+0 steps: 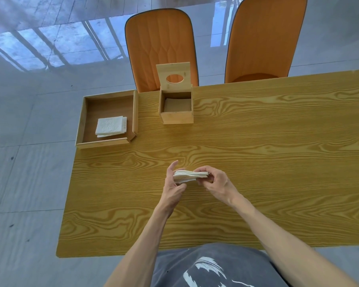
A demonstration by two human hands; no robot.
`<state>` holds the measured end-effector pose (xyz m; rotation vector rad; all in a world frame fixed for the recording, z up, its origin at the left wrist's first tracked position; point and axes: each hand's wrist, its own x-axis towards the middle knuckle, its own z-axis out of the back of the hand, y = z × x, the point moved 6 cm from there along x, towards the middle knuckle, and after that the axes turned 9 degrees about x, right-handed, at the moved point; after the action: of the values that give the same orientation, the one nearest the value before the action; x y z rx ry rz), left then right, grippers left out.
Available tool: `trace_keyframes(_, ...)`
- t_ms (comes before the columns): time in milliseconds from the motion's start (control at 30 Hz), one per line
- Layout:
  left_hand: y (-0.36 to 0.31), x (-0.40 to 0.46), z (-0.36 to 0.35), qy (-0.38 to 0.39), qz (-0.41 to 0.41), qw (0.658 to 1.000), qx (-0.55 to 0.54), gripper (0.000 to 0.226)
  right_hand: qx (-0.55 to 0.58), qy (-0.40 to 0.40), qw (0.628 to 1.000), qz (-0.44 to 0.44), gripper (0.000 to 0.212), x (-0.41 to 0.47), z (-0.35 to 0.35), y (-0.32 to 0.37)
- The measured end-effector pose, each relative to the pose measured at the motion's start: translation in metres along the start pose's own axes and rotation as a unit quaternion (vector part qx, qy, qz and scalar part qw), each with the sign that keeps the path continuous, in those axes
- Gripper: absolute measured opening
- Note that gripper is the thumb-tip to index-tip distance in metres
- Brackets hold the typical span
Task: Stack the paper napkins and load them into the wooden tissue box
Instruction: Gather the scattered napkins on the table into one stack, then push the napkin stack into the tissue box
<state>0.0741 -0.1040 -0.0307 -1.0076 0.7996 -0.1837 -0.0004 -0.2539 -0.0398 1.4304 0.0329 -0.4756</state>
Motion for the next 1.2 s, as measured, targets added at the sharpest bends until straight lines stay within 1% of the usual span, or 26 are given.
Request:
trace_keyframes(100, 0.004, -0.001, -0.001, 0.016, 0.001, 1.000, -0.001, 0.081, -0.016, 0.013, 1.000, -0.019, 0.030, -0.001, -0.001, -0.007)
trace_keyframes(200, 0.003, -0.002, -0.002, 0.023, -0.003, 1.000, -0.005, 0.075, -0.008, 0.005, 1.000, -0.019, 0.026, -0.002, 0.000, -0.008)
trace_keyframes(267, 0.001, -0.002, -0.001, 0.022, -0.003, 1.000, -0.009, 0.062, 0.009, -0.001, 1.000, -0.025, 0.023, -0.003, 0.000, -0.006)
trace_keyframes(367, 0.001, -0.002, 0.004, 0.012, -0.004, 1.000, -0.017, 0.035, 0.032, -0.026, 0.999, -0.029, 0.016, -0.003, 0.005, -0.004)
trace_keyframes(433, 0.001, -0.002, 0.009, -0.001, -0.004, 1.000, -0.029, 0.028, 0.037, -0.038, 0.998, -0.028, 0.013, -0.002, 0.009, 0.000)
trace_keyframes(633, -0.012, 0.001, 0.028, -0.035, -0.003, 0.999, -0.037, 0.023, -0.004, -0.046, 0.999, -0.022, 0.015, 0.005, 0.013, 0.020)
trace_keyframes(733, -0.031, 0.010, 0.043, -0.040, -0.025, 0.998, -0.035, 0.015, -0.032, -0.052, 0.998, -0.003, 0.019, 0.019, 0.015, 0.038)
trace_keyframes(867, -0.065, 0.031, 0.066, -0.036, -0.062, 0.997, -0.027, 0.010, -0.049, -0.087, 0.994, 0.040, 0.021, 0.047, 0.024, 0.071)
trace_keyframes(1033, -0.110, 0.065, 0.094, -0.035, -0.095, 0.995, -0.019, 0.011, -0.064, -0.114, 0.989, 0.070, 0.028, 0.087, 0.038, 0.114)
trace_keyframes(1200, -0.147, 0.106, 0.123, -0.060, -0.118, 0.991, -0.018, 0.019, -0.077, -0.150, 0.981, 0.093, 0.032, 0.128, 0.048, 0.148)
